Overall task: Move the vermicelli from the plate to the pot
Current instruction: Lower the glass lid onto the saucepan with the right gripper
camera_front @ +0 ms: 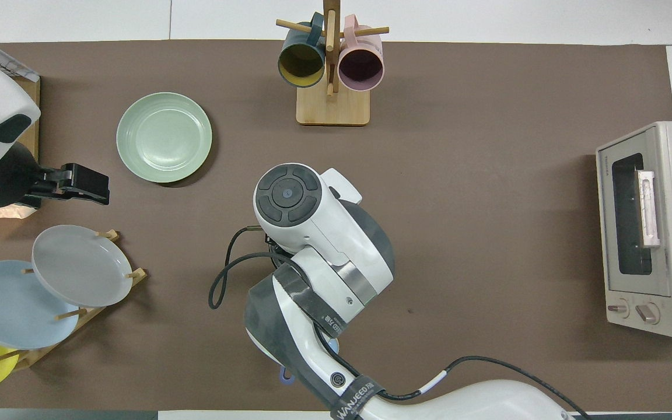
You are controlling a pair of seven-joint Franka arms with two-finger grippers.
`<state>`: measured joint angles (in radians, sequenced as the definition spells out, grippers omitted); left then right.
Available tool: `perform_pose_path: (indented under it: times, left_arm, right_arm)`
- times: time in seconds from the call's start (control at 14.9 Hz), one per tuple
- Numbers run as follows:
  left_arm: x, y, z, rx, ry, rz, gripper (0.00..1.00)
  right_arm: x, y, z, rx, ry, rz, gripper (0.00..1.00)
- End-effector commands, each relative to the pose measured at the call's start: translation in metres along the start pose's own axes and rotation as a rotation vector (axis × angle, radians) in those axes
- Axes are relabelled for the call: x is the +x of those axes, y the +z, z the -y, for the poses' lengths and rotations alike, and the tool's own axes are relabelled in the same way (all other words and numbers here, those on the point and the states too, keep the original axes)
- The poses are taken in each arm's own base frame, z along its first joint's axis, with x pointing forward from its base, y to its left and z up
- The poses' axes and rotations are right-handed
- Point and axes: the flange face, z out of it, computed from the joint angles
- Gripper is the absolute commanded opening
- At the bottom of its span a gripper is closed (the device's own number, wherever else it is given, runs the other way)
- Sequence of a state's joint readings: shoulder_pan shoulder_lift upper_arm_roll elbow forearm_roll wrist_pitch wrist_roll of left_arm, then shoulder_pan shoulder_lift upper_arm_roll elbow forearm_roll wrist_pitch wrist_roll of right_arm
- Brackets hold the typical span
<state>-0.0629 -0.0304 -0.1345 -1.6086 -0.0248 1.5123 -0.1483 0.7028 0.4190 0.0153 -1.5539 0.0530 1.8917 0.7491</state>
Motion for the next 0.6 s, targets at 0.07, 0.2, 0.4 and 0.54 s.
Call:
perform_pose_path:
  times: [0.07,0.2,0.4,0.54]
  left_arm:
    - [-0.0067,-0.0061,0.0021,0.002,-0.006,-0.008,1.00]
    - [-0.0063,-0.0063,0.0037,0.002,-0.008,-0.009,1.00]
    - [-0.0064,-0.0062,0.0029,0.002,-0.006,-0.009,1.00]
    - [-0.0066,-0.0061,0.0029,0.002,-0.006,-0.008,1.00]
  right_arm:
    - [0.0002,0.0009,-0.0060,0.035,0.062,0.025,0.43]
    - [0.0020,0.0003,-0.0075,0.064,0.085,0.049,0.42]
    - [-0.0008,0.0019,-0.0050,0.060,0.079,0.048,0.42]
    - [-0.0001,0.0019,-0.0058,0.057,0.081,0.045,0.47]
